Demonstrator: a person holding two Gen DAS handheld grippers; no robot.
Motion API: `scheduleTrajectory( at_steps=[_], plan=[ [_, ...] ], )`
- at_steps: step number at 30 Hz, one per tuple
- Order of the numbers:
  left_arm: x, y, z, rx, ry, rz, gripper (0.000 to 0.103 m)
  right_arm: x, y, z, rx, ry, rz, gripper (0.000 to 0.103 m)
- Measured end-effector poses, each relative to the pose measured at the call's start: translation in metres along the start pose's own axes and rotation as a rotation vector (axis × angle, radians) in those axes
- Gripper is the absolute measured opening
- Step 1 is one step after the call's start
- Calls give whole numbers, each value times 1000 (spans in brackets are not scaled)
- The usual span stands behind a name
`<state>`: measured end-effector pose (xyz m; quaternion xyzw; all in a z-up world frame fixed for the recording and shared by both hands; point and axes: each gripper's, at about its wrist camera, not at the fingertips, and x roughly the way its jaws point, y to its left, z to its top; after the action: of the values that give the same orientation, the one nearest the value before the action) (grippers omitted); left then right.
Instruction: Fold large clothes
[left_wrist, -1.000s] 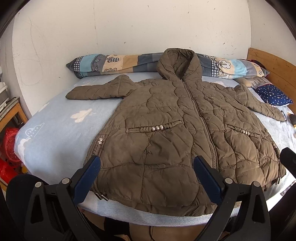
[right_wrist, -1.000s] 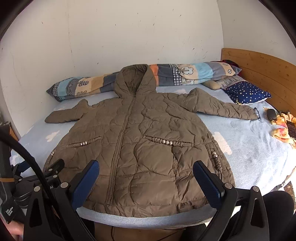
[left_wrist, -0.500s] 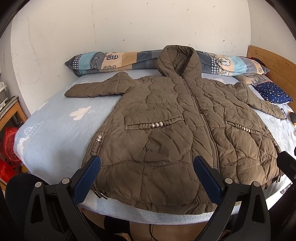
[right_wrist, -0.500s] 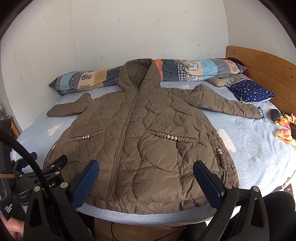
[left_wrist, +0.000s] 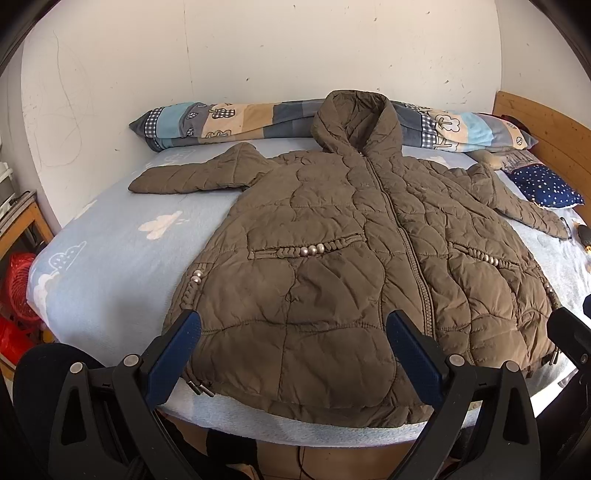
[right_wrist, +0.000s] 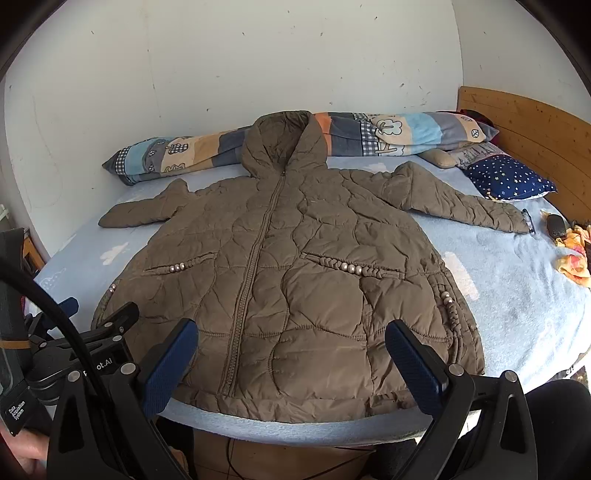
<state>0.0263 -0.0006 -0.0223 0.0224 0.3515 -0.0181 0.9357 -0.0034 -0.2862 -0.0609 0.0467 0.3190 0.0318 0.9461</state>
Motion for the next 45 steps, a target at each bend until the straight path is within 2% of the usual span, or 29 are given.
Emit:
scheduleTrajectory(
  at_steps=[8, 12, 19, 24, 28, 32, 35, 39, 40, 42, 45],
  plan=[
    [2, -6, 5, -6, 9, -19, 100, 2, -15, 0, 45, 6, 7, 103],
    [4, -6, 28, -6, -8, -38, 100, 8, -39, 10, 99, 12, 8, 103],
    [2, 11, 110, -38, -155, -9, 100, 10, -109, 60, 220, -69, -78, 103],
    [29, 14, 168, -41, -162, -11, 100, 14, -155, 92, 270, -105, -135, 103],
    [66, 7, 198, -42, -137, -17, 100, 33, -194, 114, 320, -86, -160, 103],
    [94, 4, 198, -43, -115, -38, 100, 67, -250, 130, 456, -33, -147, 103],
    [117, 8, 192, -73, -27, -68, 100, 86, -294, 131, 570, -20, -174, 103],
    [131, 7, 185, -79, 30, -86, 100, 111, -329, 134, 616, 1, -169, 103],
    [133, 5, 183, -71, 38, -90, 100, 116, -338, 133, 654, 3, -141, 103],
    [136, 3, 181, -56, 47, -98, 100, 121, -353, 133, 703, -7, -103, 103],
    [138, 0, 180, -50, 54, -108, 100, 130, -372, 135, 730, -2, -104, 103]
  ],
)
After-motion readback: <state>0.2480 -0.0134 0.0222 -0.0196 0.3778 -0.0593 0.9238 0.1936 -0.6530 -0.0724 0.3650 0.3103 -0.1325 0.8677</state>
